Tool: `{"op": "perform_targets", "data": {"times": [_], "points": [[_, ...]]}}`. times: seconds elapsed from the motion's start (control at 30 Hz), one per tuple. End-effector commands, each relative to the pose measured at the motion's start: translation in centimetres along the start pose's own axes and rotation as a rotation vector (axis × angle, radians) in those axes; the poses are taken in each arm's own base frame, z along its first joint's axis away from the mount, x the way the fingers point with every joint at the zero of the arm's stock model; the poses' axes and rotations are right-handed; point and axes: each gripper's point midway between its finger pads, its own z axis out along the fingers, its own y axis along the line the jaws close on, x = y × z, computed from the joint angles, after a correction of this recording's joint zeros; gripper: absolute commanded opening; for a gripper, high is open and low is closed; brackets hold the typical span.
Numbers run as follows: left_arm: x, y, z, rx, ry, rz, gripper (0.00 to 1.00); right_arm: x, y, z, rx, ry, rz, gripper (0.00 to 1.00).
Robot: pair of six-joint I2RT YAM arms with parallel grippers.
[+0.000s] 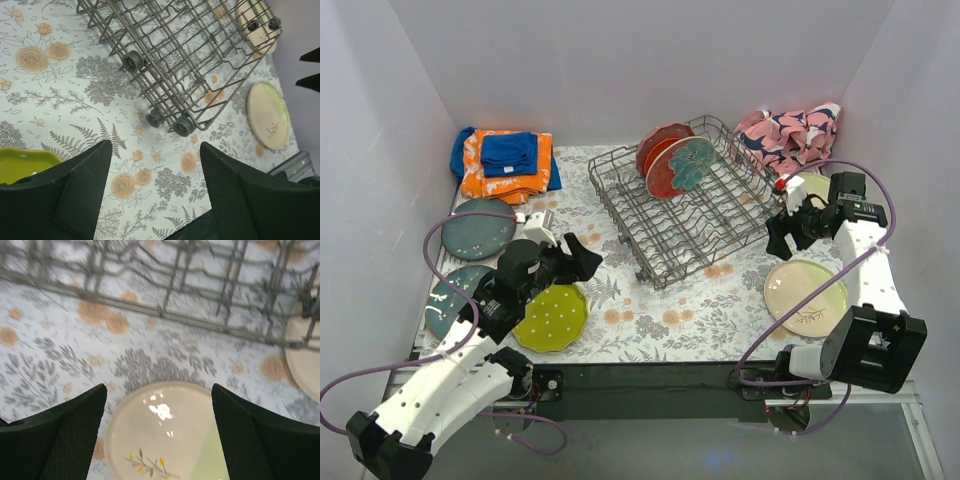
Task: Load the plates into the dish rack
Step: Grab a plate with the right arm
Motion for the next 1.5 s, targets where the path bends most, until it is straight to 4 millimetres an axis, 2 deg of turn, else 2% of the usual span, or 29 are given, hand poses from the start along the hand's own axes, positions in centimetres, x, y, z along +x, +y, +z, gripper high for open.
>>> {"op": "perform_targets", "data": {"times": [0.0, 0.07, 0.1, 0.2, 0.27, 0.33, 0.4, 0.43, 0.53, 0.57, 0.63, 0.67, 0.7, 0.87, 1.07, 1.27, 1.33, 1.47], "points": [[0.7, -0.8, -1.1, 0.055, 0.010, -0.071, 0.70, 6.7, -0.8, -3.0, 0.157, 0.292, -0.088, 0.91], [0.9, -1.2, -1.3, 0.078, 0.019, -0.076, 0.70, 8.2, -0.3, -3.0, 0.131, 0.333, -0.138, 0.91], [1.1, -1.3, -1.3, 0.084, 0.028, -0.080, 0.70, 9.4, 0.9, -2.6, 0.079, 0.354, -0.141, 0.91], [2.0, -1.9, -1.4, 0.122, 0.072, -0.101, 0.70, 10.4, 3.4, -1.6, -0.056, 0.340, -0.130, 0.88], [2.3, -2.3, -1.7, 0.146, 0.086, -0.112, 0.70, 11.6, 4.9, -0.8, -0.130, 0.354, -0.147, 0.80], [2.6, -2.3, -1.8, 0.151, 0.093, -0.128, 0.70, 12.7, 5.6, -0.2, -0.161, 0.374, -0.183, 0.72], [2.8, -2.2, -2.0, 0.157, 0.087, -0.138, 0.70, 12.7, 5.5, 0.5, -0.151, 0.363, -0.190, 0.69], [2.8, -2.3, -2.1, 0.162, 0.082, -0.142, 0.69, 12.7, 5.6, 0.8, -0.155, 0.367, -0.176, 0.65], [3.1, -2.2, -2.2, 0.161, 0.086, -0.151, 0.70, 13.1, 6.4, 1.8, -0.172, 0.412, -0.143, 0.60], [3.1, -2.2, -2.2, 0.161, 0.085, -0.156, 0.70, 13.4, 7.1, 2.3, -0.183, 0.428, -0.153, 0.61], [3.4, -2.0, -2.2, 0.159, 0.088, -0.161, 0.70, 13.6, 6.4, 3.0, -0.115, 0.447, -0.149, 0.61], [3.4, -1.9, -2.3, 0.158, 0.089, -0.162, 0.70, 14.0, 7.1, 3.6, -0.122, 0.467, -0.171, 0.62], [3.4, -2.0, -2.4, 0.160, 0.087, -0.163, 0.70, 13.9, 6.7, 4.0, -0.095, 0.464, -0.181, 0.62], [4.0, -1.4, -2.7, 0.147, 0.089, -0.174, 0.70, 15.5, 6.2, 4.5, -0.005, 0.529, -0.192, 0.62], [4.4, -1.2, -2.6, 0.143, 0.097, -0.186, 0.70, 16.7, 7.0, 5.2, -0.007, 0.563, -0.204, 0.61], [4.5, -1.4, -2.6, 0.146, 0.105, -0.198, 0.70, 17.5, 7.8, 5.8, -0.028, 0.590, -0.209, 0.47], [4.5, -1.3, -2.6, 0.145, 0.106, -0.201, 0.70, 17.6, 8.2, 5.7, -0.036, 0.596, -0.210, 0.39], [4.9, -1.5, -2.6, 0.157, 0.123, -0.216, 0.70, 17.9, 10.1, 5.7, -0.096, 0.599, -0.248, 0.25]]}}
